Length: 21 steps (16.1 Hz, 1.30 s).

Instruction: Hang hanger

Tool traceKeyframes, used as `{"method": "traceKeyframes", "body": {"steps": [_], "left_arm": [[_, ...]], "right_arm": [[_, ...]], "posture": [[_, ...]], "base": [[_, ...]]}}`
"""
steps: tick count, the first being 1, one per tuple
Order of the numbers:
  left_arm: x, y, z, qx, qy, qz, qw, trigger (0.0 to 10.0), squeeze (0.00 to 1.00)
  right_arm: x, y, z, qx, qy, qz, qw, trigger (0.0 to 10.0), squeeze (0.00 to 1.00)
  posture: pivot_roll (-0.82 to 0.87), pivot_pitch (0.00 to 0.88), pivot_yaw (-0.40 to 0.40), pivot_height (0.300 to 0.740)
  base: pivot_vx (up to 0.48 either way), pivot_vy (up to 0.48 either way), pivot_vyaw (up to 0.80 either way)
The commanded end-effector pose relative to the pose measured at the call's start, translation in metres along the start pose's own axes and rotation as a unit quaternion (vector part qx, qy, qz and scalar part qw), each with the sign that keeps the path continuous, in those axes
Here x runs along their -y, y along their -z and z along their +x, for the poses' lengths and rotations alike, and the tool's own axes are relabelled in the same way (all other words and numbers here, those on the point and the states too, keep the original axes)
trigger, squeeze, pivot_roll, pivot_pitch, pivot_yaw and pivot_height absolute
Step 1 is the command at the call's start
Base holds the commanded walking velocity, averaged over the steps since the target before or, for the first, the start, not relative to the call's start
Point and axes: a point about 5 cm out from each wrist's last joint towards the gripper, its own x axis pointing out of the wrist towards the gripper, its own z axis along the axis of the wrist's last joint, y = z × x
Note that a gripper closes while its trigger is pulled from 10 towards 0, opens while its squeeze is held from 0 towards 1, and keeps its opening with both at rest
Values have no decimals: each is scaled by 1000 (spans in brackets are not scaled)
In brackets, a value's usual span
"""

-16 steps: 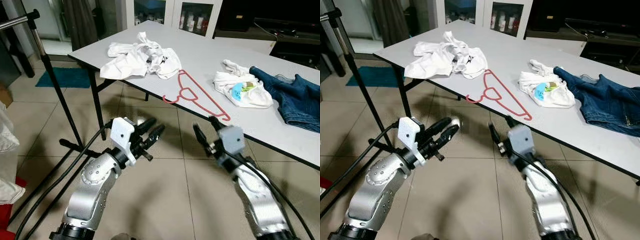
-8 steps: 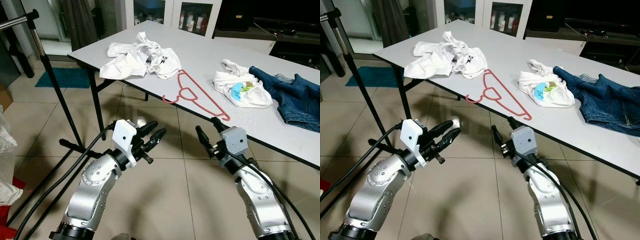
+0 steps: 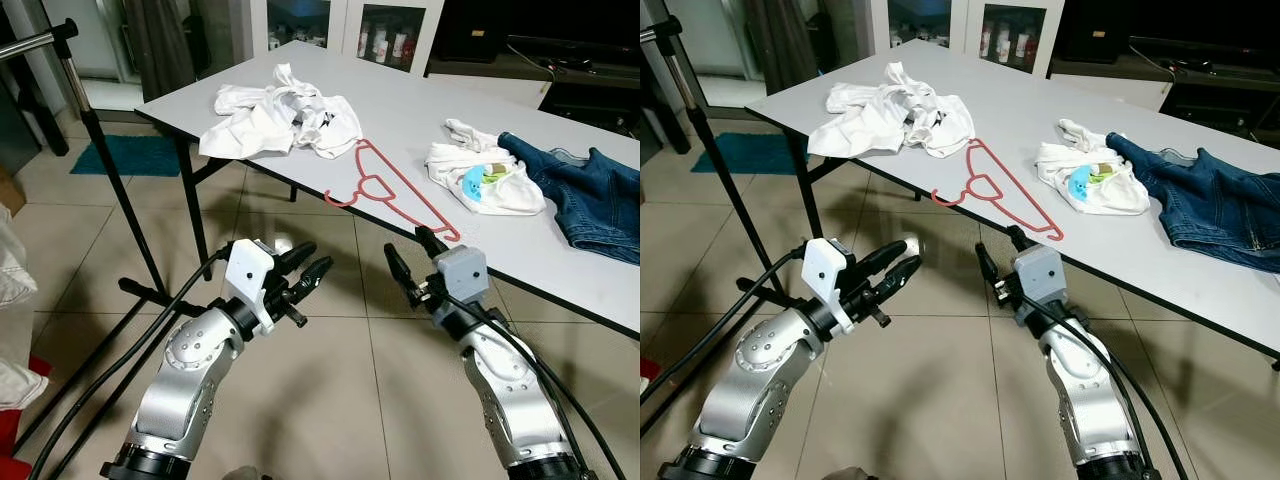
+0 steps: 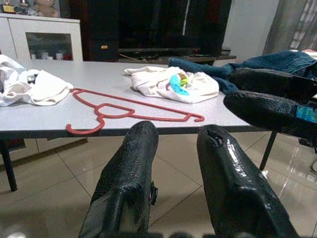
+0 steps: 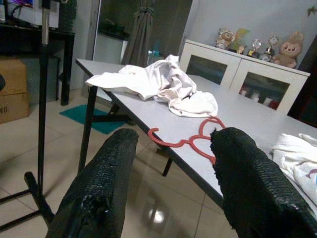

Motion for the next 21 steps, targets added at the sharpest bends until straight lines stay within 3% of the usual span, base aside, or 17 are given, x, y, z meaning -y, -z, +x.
{"method": "traceKeyframes", "body": {"steps": [1, 16, 21], "left_arm": [[0, -3, 4, 3, 6, 10, 1000, 10000, 0], [-1, -4, 6, 5, 3, 12, 1000, 10000, 0], [0, -4, 7, 6, 3, 11, 1000, 10000, 0]], "right_arm": [[2, 1, 1, -2, 4, -2, 1000, 10000, 0], [-1, 1, 3, -1, 4, -1, 1000, 10000, 0], [-1, 1, 3, -1, 4, -1, 1000, 10000, 0]], "posture": [[89, 4, -40, 723], [93, 0, -36, 723], [90, 2, -38, 723]], "base": [[0, 0, 0], [0, 0, 0], [241, 0, 0]]}}
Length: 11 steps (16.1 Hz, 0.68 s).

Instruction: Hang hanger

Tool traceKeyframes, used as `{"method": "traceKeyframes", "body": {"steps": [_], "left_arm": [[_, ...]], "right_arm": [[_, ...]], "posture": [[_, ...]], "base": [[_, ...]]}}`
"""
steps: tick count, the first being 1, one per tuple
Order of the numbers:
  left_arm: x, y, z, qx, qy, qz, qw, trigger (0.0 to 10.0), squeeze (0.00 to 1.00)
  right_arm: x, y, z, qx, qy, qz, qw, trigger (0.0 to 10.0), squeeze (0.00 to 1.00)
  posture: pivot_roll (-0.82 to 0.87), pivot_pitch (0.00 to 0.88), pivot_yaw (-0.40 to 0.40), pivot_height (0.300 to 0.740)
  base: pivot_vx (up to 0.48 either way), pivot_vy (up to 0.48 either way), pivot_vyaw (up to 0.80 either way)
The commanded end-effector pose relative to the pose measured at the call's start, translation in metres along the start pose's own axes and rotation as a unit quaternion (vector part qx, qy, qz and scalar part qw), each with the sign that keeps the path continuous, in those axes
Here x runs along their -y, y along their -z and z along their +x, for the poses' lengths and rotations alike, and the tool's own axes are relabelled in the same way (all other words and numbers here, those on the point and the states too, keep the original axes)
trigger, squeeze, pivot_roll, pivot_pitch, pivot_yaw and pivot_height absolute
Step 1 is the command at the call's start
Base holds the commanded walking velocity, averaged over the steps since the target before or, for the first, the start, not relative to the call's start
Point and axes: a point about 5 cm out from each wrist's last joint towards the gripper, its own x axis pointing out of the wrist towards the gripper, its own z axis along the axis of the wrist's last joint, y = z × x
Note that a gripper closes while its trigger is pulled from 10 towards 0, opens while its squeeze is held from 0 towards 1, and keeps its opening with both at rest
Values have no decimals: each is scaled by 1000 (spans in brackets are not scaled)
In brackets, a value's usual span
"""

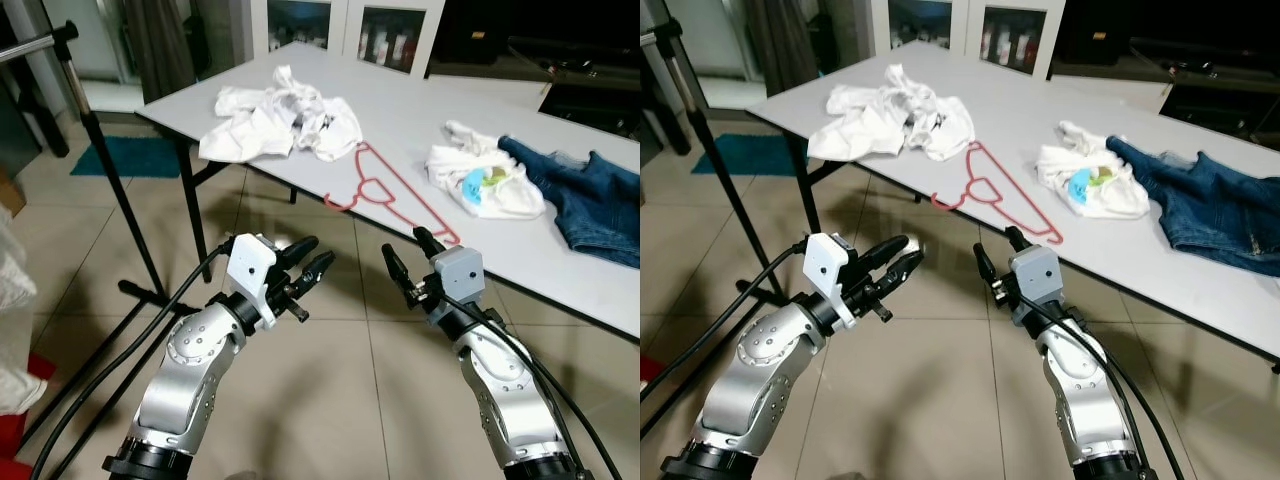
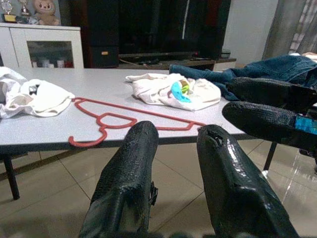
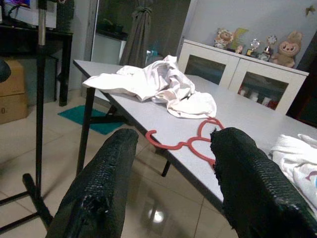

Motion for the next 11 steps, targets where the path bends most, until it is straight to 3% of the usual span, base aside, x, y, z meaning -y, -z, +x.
{"method": "traceKeyframes", "body": {"steps": [1, 9, 11], "left_arm": [[2, 0, 2, 0, 4, 2, 1000, 10000, 0], [1, 3, -2, -11, 19, 8, 1000, 10000, 0], [2, 2, -2, -15, 33, 27, 999, 10000, 0]], "right_arm": [[2, -1, 1, 1, 1, -5, 1000, 10000, 0], [1, -1, 4, 4, -2, -7, 1000, 10000, 0], [2, 7, 2, -8, 1, -1, 1000, 10000, 0]], "posture": [[90, 2, -40, 723], [147, 5, -7, 723], [206, 0, -58, 723]], "base": [[240, 0, 0], [30, 0, 0], [0, 0, 0]]}}
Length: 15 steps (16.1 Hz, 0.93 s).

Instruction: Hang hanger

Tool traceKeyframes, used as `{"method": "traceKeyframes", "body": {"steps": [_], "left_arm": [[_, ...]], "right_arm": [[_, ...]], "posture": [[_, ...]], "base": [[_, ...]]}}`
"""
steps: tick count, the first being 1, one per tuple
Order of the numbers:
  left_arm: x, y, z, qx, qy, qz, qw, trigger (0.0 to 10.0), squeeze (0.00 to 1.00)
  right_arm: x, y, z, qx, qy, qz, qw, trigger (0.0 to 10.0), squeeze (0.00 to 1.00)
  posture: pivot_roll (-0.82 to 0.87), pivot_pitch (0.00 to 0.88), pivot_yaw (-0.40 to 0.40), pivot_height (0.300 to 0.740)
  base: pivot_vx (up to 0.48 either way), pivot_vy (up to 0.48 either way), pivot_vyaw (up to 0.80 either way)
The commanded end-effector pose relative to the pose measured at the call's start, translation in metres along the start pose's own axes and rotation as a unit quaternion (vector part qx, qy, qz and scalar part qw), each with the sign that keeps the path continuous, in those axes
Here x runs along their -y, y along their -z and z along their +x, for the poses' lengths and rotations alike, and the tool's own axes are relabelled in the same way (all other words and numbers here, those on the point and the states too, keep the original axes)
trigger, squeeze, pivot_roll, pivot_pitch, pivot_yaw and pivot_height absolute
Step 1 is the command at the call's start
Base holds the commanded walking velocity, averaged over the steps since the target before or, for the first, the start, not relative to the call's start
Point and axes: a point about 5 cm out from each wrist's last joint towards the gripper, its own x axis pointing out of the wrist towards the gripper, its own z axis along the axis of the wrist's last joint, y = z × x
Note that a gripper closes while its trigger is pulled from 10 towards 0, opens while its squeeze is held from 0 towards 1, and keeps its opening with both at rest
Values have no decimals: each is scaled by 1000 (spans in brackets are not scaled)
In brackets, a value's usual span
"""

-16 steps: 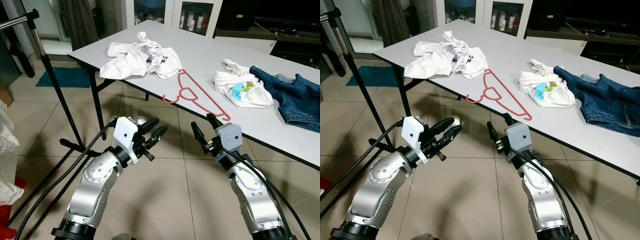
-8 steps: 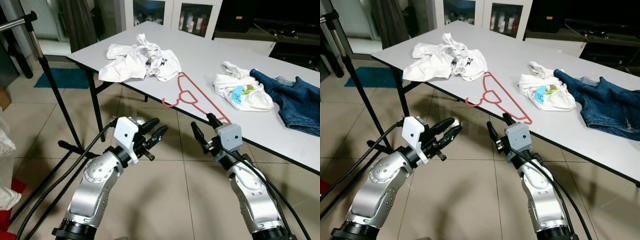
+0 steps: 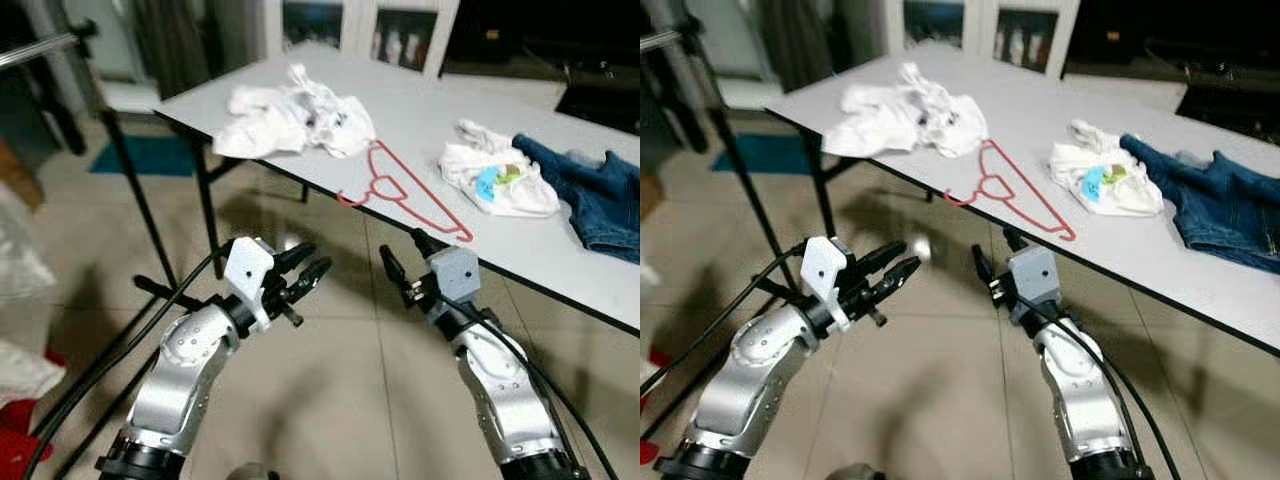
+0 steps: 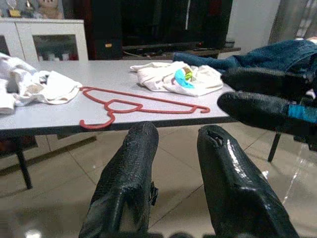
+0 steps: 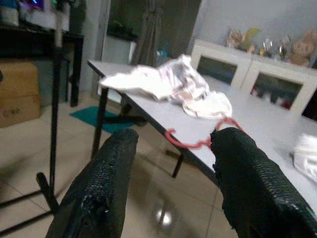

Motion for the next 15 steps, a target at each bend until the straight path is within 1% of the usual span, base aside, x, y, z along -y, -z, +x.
{"method": "traceKeyframes", "body": {"steps": [1, 2, 3, 5, 7, 9, 12, 15], "left_arm": [[5, -4, 4, 7, 13, 23, 1000, 10000, 0], [4, -5, 5, 15, 2, 23, 1000, 10000, 0], [3, -4, 6, 19, -18, 16, 1000, 10000, 0], [8, -2, 4, 27, -37, 2, 999, 10000, 0], [15, 2, 0, 23, -36, -2, 999, 10000, 0], [16, 3, -2, 20, -35, 1, 999, 10000, 0], [16, 2, -1, 18, -34, 5, 999, 10000, 0], [18, 2, 4, 19, -22, 6, 1000, 10000, 0]], "right_arm": [[7, 0, 0, -1, 2, -2, 1000, 10000, 0], [7, -3, 3, 1, -9, -3, 1000, 10000, 0], [9, -6, 6, 4, -20, -9, 1000, 10000, 0], [11, -9, 12, 6, -31, -13, 999, 10000, 0], [11, -8, 14, 5, -39, -8, 999, 10000, 0], [8, -6, 13, 3, -46, -4, 999, 10000, 0], [8, -6, 13, 1, -48, -5, 999, 10000, 0], [14, -6, 13, 2, -37, -7, 999, 10000, 0]], "posture": [[215, 3, -74, 723], [222, 4, -92, 723], [240, 13, -121, 723], [252, 21, -139, 723], [267, 28, -159, 723], [272, 36, -163, 723], [263, 36, -155, 723], [239, 25, -143, 723]], "base": [[0, 0, 0], [0, 0, 0], [0, 0, 0], [0, 0, 0], [0, 0, 0], [0, 0, 0], [0, 0, 0], [0, 0, 0]]}}
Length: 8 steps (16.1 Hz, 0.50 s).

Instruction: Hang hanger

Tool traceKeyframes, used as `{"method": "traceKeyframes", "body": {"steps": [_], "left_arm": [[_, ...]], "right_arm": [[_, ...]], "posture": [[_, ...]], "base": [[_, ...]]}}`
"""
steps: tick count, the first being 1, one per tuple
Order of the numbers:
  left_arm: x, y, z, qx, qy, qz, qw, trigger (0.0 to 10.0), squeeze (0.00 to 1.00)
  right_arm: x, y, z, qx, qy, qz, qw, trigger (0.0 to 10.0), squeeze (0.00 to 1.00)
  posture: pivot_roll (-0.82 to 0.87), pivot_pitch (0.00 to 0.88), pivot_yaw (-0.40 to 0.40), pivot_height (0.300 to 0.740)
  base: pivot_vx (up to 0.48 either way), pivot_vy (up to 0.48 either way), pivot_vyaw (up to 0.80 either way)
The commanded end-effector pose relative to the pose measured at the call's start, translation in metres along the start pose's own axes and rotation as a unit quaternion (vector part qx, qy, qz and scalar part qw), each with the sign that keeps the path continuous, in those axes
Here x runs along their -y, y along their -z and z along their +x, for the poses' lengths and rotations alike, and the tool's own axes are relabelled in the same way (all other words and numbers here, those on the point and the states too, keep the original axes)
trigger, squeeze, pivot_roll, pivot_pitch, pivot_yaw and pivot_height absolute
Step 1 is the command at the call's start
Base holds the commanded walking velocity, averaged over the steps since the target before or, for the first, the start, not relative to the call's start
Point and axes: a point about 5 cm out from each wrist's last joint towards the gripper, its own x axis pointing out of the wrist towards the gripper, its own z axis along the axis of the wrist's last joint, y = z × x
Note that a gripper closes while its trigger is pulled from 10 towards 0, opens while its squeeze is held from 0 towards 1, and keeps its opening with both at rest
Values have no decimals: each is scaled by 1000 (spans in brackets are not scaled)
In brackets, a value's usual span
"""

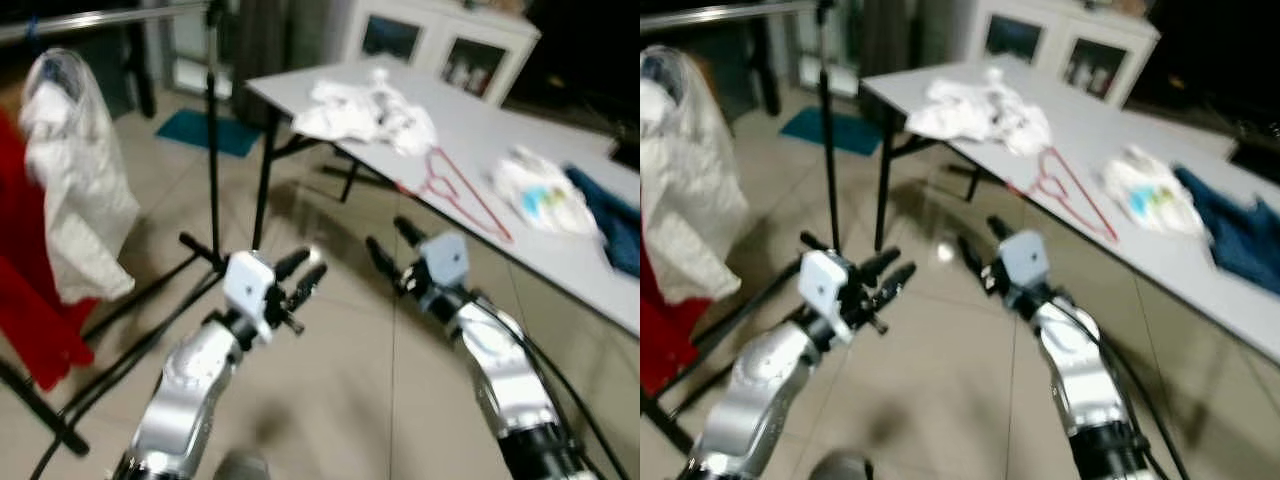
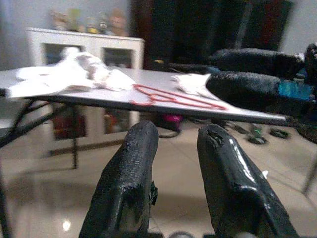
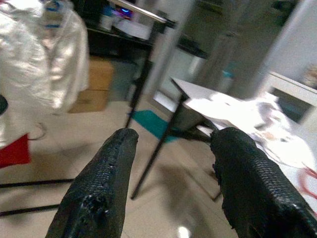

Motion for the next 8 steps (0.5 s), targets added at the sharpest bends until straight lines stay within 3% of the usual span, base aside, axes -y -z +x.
{"method": "traceKeyframes", "body": {"steps": [1, 4, 8], "left_arm": [[7, -9, 11, 16, 20, 10, 1000, 10000, 0], [5, -9, 17, 25, 6, 2, 1000, 10000, 0], [6, -9, 18, 18, 34, 8, 999, 10000, 0]], "right_arm": [[11, 3, -6, -8, 18, 4, 1000, 10000, 0], [10, -2, -3, -3, 13, -3, 1000, 10000, 0], [6, 3, -8, -6, 34, 4, 999, 10000, 0]], "posture": [[204, 14, -150, 723], [167, 8, -146, 723], [153, 5, -99, 723]], "base": [[0, 0, 0], [0, 0, 0], [0, 0, 0]]}}
